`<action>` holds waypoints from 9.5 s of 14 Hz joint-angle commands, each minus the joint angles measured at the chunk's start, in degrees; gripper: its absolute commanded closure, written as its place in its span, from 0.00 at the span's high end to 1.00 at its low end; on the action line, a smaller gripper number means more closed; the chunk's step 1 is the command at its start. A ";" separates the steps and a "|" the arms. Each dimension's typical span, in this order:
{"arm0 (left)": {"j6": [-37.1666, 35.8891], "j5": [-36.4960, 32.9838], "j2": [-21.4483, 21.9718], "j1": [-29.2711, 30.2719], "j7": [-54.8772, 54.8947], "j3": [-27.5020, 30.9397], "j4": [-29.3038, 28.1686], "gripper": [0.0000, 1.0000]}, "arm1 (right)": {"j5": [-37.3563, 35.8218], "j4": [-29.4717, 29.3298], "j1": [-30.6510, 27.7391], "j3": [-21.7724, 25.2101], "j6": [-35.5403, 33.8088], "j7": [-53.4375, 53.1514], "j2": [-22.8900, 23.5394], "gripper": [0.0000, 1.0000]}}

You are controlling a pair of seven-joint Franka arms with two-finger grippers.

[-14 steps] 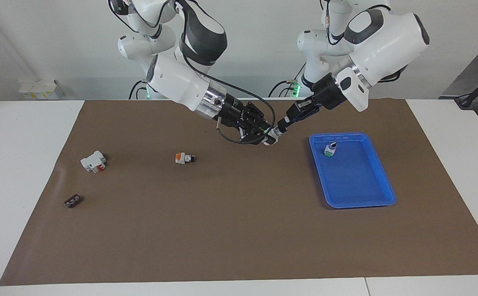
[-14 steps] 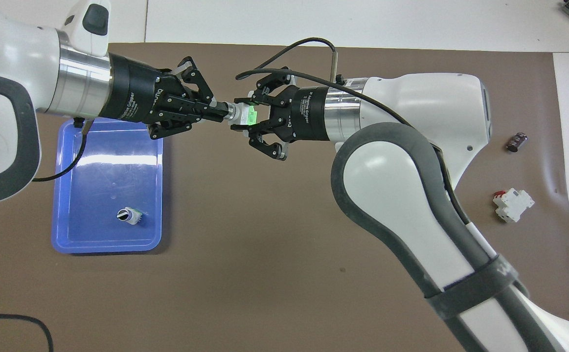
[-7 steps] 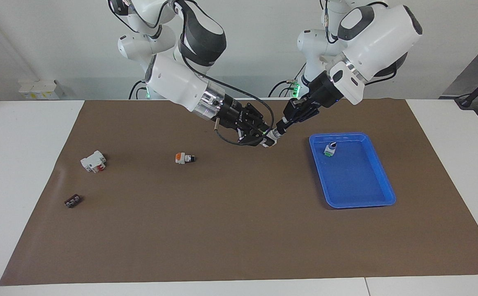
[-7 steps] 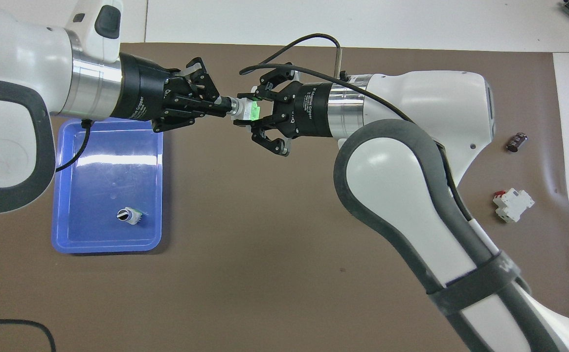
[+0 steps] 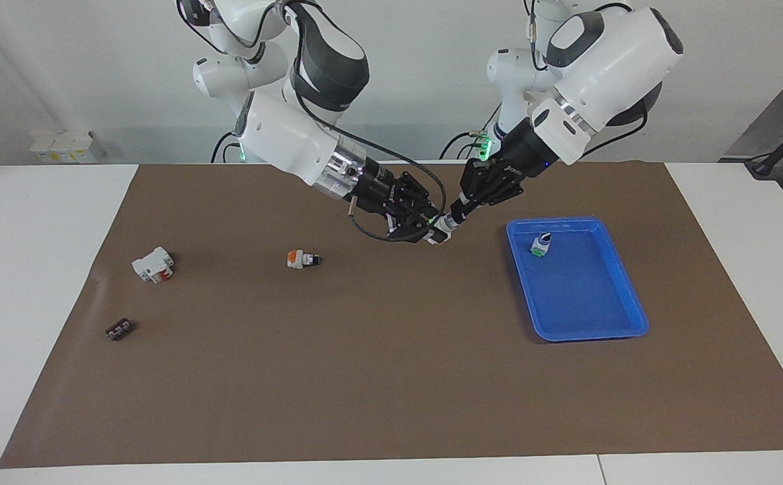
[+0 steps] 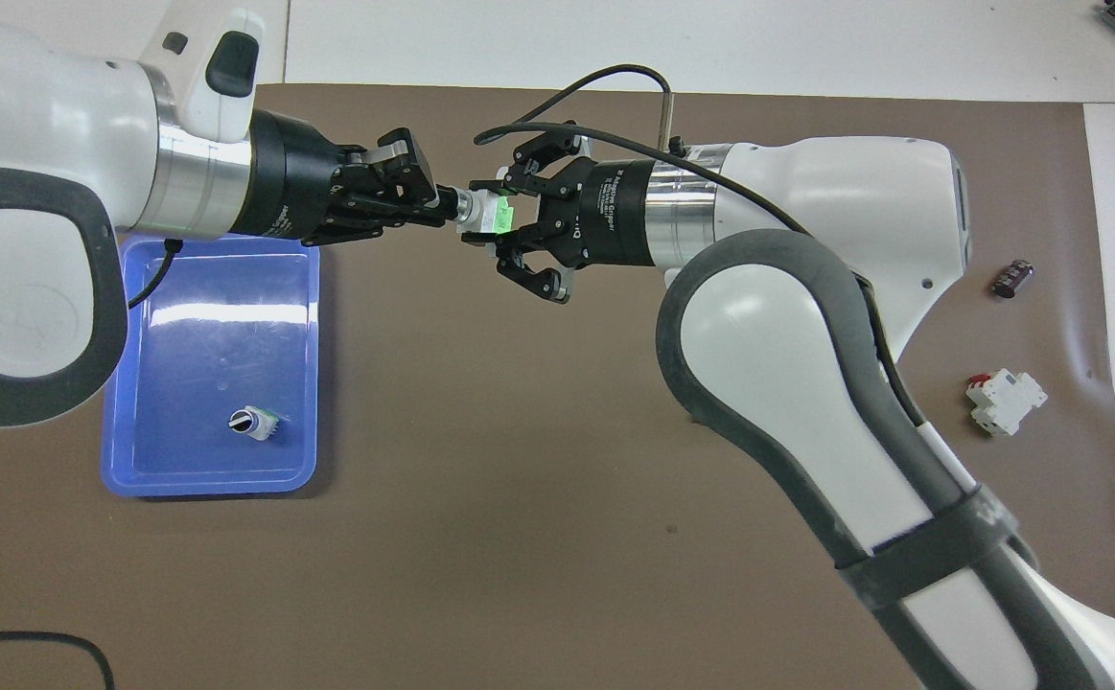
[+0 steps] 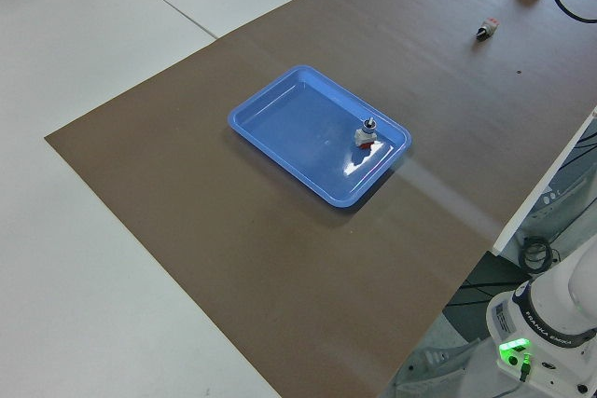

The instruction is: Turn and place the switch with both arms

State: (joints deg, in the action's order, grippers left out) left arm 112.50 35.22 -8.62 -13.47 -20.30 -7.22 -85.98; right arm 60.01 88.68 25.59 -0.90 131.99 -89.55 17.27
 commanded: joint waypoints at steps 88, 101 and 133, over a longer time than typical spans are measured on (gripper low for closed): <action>14.77 -29.86 13.98 19.10 58.10 2.21 -46.65 0.16 | -61.07 4.83 -21.73 5.21 -42.08 81.46 -21.22 1.00; 4.51 -29.86 18.73 18.57 32.89 2.12 -38.60 1.00 | -60.98 4.92 -22.08 5.12 -41.99 81.11 -21.22 1.00; -32.69 -34.35 7.74 8.38 25.31 8.19 6.08 1.00 | -60.63 4.92 -21.99 4.77 -42.08 81.02 -21.40 1.00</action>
State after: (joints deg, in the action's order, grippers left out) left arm 81.73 2.15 -0.77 -3.33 5.74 -0.13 -81.19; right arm -0.10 92.87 3.46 3.83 90.13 -9.48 -3.18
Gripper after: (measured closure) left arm 0.000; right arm 0.000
